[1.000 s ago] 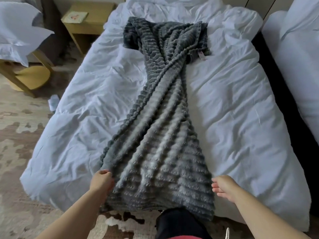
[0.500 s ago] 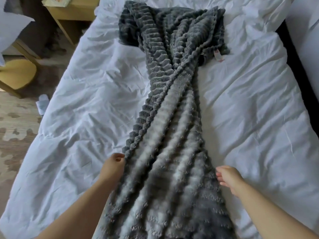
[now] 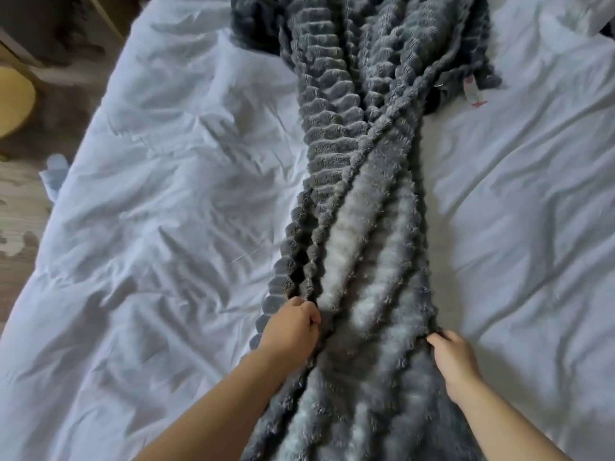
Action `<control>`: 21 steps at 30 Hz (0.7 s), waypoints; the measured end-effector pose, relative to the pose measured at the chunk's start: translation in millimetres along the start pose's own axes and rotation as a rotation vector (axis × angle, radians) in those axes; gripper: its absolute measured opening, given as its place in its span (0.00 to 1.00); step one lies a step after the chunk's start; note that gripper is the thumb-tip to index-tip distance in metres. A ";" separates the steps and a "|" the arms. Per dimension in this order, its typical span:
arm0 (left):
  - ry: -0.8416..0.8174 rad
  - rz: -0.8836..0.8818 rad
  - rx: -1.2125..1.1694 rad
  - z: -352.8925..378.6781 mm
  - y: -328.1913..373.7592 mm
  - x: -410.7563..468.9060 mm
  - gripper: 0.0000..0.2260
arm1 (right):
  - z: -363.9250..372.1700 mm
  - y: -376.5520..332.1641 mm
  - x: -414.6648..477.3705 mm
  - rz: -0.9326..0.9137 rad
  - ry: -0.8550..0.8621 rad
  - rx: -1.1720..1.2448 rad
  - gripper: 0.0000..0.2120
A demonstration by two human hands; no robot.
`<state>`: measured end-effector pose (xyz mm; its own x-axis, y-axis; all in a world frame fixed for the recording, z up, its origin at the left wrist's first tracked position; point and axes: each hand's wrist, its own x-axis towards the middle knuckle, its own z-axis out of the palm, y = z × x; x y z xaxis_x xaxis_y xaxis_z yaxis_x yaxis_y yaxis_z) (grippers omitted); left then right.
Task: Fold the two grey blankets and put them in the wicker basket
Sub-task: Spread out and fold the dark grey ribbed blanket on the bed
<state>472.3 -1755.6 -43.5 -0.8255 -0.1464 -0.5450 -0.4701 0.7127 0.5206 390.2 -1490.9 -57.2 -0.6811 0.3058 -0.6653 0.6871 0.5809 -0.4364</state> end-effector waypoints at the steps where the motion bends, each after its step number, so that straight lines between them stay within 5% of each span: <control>1: 0.065 -0.076 0.008 -0.3 -3.1 1.5 0.08 | -0.2 -2.4 1.7 -0.010 0.035 0.009 0.07; 6: 0.158 -0.433 -0.063 -8.4 -23.2 22.0 0.24 | -5.2 -25.4 11.1 0.195 0.095 0.427 0.13; 8: 0.186 -0.478 -0.003 -8.9 -30.6 31.4 0.23 | -6.2 -28.5 17.4 0.304 -0.017 0.443 0.15; 11: 0.162 -0.343 -0.050 -13.8 -38.3 45.6 0.14 | -5.0 -35.3 10.1 0.380 -0.382 0.308 0.18; 14: 0.127 -0.160 -0.191 -22.8 -34.0 46.7 0.09 | -5.4 -48.1 3.0 0.265 -0.603 0.196 0.15; 17: 0.202 -0.132 -0.346 -37.4 -29.1 34.5 0.14 | -5.6 -59.3 -3.5 0.233 -0.474 0.261 0.13; 21: 0.412 -0.204 -0.600 -68.0 -30.5 -2.8 0.15 | -43.1 -62.9 -11.3 0.211 -0.023 0.465 0.10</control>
<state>467.7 -1823.6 -13.2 -0.6987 -0.5639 -0.4403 -0.6179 0.1653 0.7687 343.7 -1498.3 3.9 -0.5133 0.3609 -0.7786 0.8525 0.1094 -0.5112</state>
